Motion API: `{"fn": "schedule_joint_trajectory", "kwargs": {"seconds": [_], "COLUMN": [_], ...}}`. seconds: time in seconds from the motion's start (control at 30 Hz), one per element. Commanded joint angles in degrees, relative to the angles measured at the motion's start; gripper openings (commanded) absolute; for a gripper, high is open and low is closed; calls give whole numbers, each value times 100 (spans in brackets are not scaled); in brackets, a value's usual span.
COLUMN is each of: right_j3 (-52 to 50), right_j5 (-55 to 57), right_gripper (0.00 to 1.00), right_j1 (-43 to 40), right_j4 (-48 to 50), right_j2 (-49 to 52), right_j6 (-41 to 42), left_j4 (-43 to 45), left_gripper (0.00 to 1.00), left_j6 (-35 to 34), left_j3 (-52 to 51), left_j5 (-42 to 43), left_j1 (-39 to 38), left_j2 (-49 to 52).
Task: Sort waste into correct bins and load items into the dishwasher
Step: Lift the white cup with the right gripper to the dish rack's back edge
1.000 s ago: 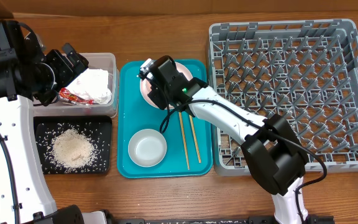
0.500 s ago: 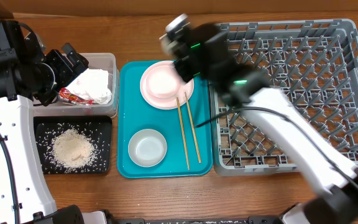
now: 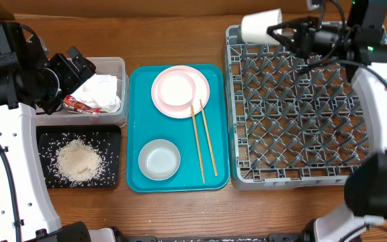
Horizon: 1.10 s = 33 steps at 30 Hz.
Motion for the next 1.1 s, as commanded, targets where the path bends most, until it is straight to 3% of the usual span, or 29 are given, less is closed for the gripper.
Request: {"fn": "schedule_joint_trajectory", "kwargs": {"seconds": [0.0, 0.27, 1.07], "right_j3": [37, 33, 17], "right_j5": [-1611, -1611, -170], "right_gripper": [4, 4, 4], "right_j1": [-87, 68, 380], "right_j4": [201, 962, 1388], "right_j2": [632, 1602, 2050], "right_j6": [68, 66, -17], "left_j4": [9, 9, 9], "left_gripper": [100, 100, 100], "left_j6": [2, 2, 2], "left_j3": [122, 122, 122], "left_j5": [66, 66, 66], "left_j1": [-11, -11, -11], "left_j2": [-90, -90, -90]}}
